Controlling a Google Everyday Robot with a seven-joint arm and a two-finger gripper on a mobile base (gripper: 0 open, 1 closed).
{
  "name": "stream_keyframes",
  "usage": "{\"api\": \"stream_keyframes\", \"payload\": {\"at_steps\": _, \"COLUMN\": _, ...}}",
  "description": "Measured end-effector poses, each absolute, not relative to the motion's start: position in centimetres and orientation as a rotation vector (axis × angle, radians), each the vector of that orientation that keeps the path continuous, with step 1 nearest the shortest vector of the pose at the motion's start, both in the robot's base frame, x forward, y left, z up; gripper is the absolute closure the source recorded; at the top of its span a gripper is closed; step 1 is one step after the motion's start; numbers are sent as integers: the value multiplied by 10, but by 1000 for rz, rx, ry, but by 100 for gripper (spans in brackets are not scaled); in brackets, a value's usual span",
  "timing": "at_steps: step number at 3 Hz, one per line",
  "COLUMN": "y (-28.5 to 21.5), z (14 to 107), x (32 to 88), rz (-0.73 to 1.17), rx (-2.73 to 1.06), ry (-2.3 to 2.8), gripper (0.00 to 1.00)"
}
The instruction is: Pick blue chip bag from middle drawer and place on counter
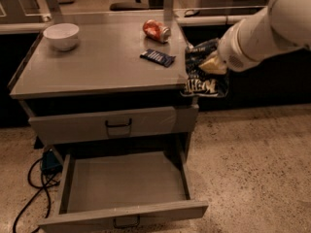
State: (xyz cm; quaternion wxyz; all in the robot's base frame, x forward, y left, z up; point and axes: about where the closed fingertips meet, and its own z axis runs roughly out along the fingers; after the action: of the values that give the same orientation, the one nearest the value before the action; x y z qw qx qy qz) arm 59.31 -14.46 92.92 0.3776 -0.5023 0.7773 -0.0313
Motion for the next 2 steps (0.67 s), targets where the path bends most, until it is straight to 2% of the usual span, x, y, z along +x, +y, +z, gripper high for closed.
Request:
{"api": "stream_keyframes", "payload": {"at_steps": 1, "y": -155, "z": 938, "x": 642, "rz": -160, "rx": -1371, "ry": 2033, "gripper": 100}}
{"api": "stream_keyframes", "payload": {"at_steps": 2, "y": -128, "z": 964, "x": 648, "rz": -142, "rx": -1414, "ry": 2009, "gripper": 100}}
